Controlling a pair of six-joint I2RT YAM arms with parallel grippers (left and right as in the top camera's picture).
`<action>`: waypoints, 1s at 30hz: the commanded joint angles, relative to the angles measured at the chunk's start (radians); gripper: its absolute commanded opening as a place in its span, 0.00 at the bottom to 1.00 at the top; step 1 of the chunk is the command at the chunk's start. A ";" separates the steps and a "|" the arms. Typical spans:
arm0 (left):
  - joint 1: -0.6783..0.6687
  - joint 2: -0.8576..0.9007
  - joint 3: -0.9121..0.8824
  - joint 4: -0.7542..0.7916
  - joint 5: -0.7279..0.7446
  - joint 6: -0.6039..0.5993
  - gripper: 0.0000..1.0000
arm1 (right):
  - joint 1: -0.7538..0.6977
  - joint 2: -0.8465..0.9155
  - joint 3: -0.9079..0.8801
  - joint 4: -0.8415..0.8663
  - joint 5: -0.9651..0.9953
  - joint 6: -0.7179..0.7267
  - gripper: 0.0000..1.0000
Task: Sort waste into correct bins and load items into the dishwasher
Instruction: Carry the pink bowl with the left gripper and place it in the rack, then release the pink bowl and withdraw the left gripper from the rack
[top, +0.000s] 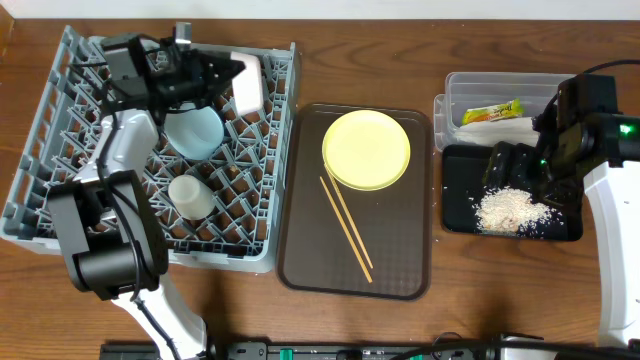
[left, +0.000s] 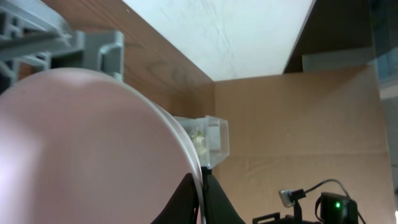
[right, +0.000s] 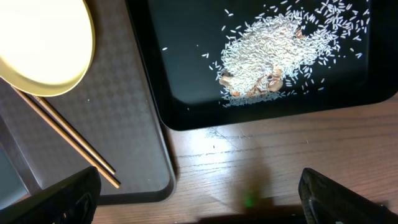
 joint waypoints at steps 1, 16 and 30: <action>0.042 0.028 0.012 -0.003 -0.014 0.000 0.08 | -0.005 -0.003 0.008 -0.002 -0.005 -0.005 0.99; 0.130 0.028 0.003 -0.002 -0.088 0.070 0.81 | -0.005 -0.003 0.008 -0.008 -0.005 -0.005 0.99; 0.184 0.026 0.003 -0.002 -0.140 0.097 0.84 | -0.005 -0.003 0.008 -0.013 -0.005 -0.004 0.99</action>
